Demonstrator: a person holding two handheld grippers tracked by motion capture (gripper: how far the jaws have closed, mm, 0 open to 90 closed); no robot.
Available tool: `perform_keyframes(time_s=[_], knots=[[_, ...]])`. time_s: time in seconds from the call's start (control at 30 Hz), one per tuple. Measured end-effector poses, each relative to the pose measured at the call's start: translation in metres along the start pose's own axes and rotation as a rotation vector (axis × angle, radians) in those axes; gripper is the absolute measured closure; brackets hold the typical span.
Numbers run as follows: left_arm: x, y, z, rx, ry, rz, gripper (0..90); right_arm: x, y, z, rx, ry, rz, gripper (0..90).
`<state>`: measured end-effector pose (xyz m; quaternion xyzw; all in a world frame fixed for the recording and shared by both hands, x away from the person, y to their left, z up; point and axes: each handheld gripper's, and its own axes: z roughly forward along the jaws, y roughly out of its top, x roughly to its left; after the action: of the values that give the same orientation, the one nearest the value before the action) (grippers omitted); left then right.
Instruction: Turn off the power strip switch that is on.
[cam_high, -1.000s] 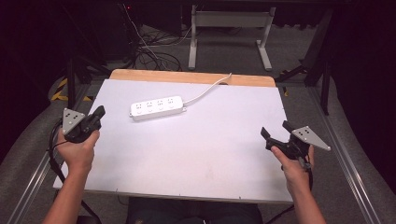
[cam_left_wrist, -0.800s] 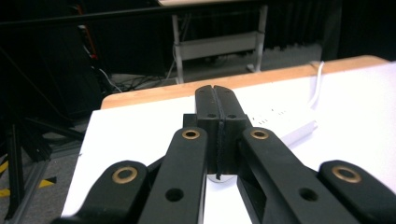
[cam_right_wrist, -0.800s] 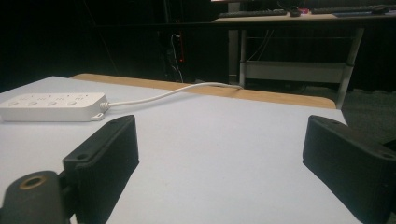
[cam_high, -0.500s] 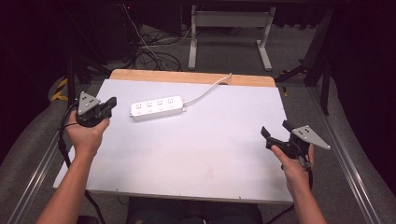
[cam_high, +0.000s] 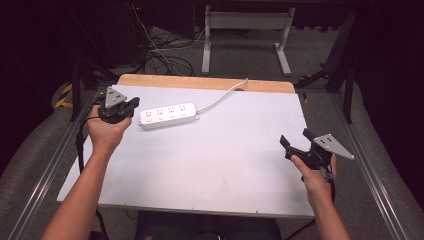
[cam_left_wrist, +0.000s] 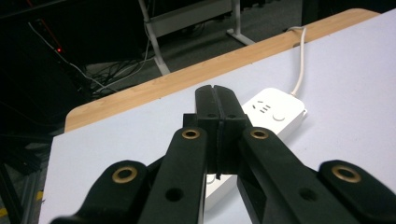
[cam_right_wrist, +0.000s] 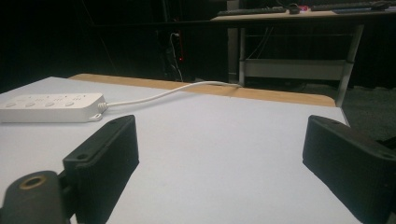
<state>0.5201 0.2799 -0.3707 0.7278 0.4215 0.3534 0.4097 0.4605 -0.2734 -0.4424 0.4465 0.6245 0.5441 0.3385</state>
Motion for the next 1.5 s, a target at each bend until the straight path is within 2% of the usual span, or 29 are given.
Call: perform_keyframes(time_s=[0.3,0.8,1.13,1.3,1.37,1.5], knots=[[-0.008,0.013,0.017,0.043,-0.027,0.033,90.0,0.0,0.0,0.001,0.002,-0.002,0.001,11.4],[-0.04,0.037,0.063,0.123,-0.092,0.104,90.0,-0.001,0.001,0.0,0.003,0.004,0.004,11.4],[-0.07,0.044,0.105,0.248,-0.155,0.163,90.0,-0.001,0.001,0.001,0.007,0.006,0.005,11.4],[-0.075,0.039,0.123,0.304,-0.171,0.164,90.0,-0.002,0.001,0.001,0.006,0.005,0.009,11.4],[-0.076,0.035,0.133,0.344,-0.163,0.171,90.0,-0.002,0.0,0.0,0.007,0.005,0.011,11.4],[-0.078,0.03,0.141,0.366,-0.165,0.165,90.0,-0.002,0.0,0.0,0.006,0.006,0.011,11.4]])
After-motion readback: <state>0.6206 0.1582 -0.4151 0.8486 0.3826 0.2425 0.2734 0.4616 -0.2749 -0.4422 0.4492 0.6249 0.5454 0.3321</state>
